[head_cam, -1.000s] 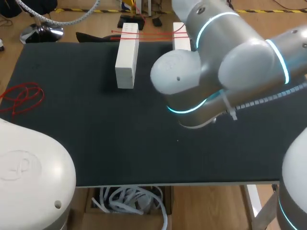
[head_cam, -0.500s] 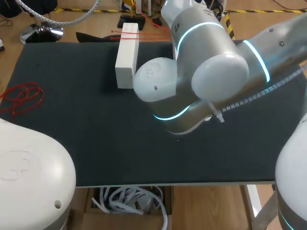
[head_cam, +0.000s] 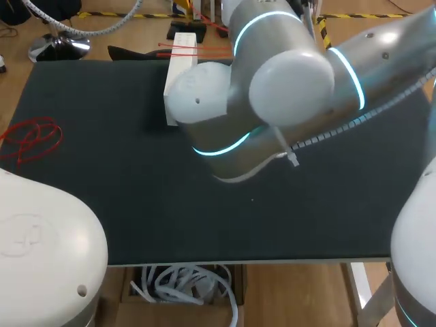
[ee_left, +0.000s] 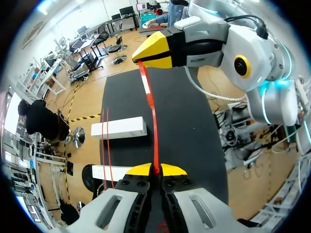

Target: Grab the tape and strap the tape.

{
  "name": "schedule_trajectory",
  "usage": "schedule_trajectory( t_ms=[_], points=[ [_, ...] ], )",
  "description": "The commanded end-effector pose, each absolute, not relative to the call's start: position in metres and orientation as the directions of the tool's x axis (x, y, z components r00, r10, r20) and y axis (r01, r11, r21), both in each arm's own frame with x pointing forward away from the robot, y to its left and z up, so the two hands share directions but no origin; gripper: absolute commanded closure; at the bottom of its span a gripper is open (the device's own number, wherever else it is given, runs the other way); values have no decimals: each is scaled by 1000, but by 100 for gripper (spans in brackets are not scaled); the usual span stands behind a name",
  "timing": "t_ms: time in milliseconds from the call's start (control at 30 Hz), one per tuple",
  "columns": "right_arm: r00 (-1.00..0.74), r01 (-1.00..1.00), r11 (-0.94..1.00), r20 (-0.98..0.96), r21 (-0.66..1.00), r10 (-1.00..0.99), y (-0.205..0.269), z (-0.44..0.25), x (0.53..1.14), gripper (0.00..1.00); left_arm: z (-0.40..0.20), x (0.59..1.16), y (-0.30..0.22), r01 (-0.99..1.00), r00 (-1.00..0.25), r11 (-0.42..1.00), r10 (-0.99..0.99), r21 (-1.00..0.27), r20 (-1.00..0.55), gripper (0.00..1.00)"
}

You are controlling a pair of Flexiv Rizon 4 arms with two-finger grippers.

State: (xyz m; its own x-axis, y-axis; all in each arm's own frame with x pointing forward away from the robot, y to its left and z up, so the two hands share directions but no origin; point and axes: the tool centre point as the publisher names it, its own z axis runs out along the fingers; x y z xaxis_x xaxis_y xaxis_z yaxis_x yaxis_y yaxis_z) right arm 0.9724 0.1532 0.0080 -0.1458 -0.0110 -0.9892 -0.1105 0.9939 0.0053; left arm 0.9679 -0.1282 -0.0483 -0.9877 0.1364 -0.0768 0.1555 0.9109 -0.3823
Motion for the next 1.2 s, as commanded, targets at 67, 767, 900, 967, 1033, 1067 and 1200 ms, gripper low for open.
schedule_trajectory(
  t_ms=[67,767,900,967,1033,1067,1200],
  points=[
    [-105,-98,994,-992,-56,-66,164,3,971,100,-48,968,-128,155,-988,912,136,-380,-76,100],
    [-23,-110,992,-998,-57,-60,189,-9,970,100,-48,968,-128,155,-988,912,136,-380,-76,100],
    [-22,-109,992,-998,-58,-60,195,-11,970,100,-48,968,-128,155,-988,912,136,-380,-76,100],
    [-23,-108,992,-998,-60,-63,197,-12,970,100,-48,968,-128,155,-988,912,136,-380,-76,100],
    [-25,-104,992,-997,-64,-67,197,-14,971,100,-48,968,-128,155,-988,912,136,-380,-76,100],
    [-24,-100,993,-997,-67,-70,197,-14,971,100,-48,968,-128,155,-988,912,136,-380,-76,100],
    [-26,-88,994,-997,-72,-74,197,-14,970,100,-48,968,-128,155,-988,912,136,-380,-76,100]
  ],
)
